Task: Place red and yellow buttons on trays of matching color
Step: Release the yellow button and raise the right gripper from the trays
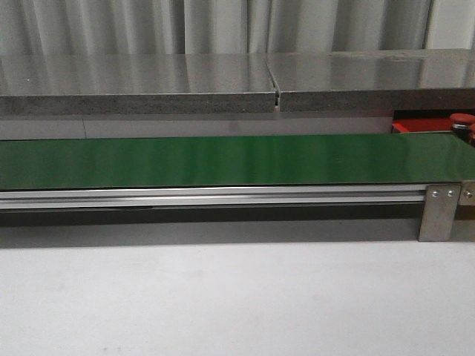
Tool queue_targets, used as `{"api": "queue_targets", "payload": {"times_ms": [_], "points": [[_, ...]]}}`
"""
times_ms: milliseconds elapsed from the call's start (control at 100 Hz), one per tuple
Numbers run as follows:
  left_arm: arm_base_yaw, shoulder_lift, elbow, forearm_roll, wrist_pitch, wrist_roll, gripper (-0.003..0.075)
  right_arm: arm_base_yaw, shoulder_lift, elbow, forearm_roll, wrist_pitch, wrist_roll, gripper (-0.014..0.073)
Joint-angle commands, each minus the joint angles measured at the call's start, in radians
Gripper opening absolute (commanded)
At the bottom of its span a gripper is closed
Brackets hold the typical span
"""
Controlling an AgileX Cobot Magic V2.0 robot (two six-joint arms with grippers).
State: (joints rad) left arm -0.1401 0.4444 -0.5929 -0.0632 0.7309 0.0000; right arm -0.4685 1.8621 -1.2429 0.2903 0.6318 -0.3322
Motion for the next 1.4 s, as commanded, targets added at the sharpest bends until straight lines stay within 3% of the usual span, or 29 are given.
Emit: {"api": "queue_targets", "payload": {"times_ms": [0,320,520,610,850,970,1390], "points": [[-0.006,0.005,-0.023,-0.012,-0.073,0.000,-0.0019,-0.004,-0.074,-0.023,0.013,-0.025,0.000,0.0498],[-0.006,0.005,-0.023,-0.012,-0.073,0.000,-0.0019,0.015,-0.244,-0.023,-0.010,-0.009,-0.010,0.0497],[-0.006,0.005,-0.023,-0.012,-0.073,0.000,-0.0019,0.124,-0.355,-0.023,-0.013,0.011,-0.016,0.0487],[-0.006,0.005,-0.023,-0.012,-0.073,0.000,-0.0019,0.186,-0.392,-0.023,-0.021,0.022,-0.016,0.0404],[-0.006,0.005,-0.023,-0.012,-0.073,0.000,-0.0019,0.325,-0.473,0.017,-0.026,0.026,-0.016,0.0054],[-0.006,0.005,-0.023,-0.012,-0.073,0.000,-0.0019,0.393,-0.522,0.073,-0.027,-0.011,-0.016,-0.0046],[-0.006,0.005,-0.023,-0.012,-0.073,0.000,-0.0019,0.538,-0.739,0.280,-0.034,-0.062,-0.016,-0.0069]]}}
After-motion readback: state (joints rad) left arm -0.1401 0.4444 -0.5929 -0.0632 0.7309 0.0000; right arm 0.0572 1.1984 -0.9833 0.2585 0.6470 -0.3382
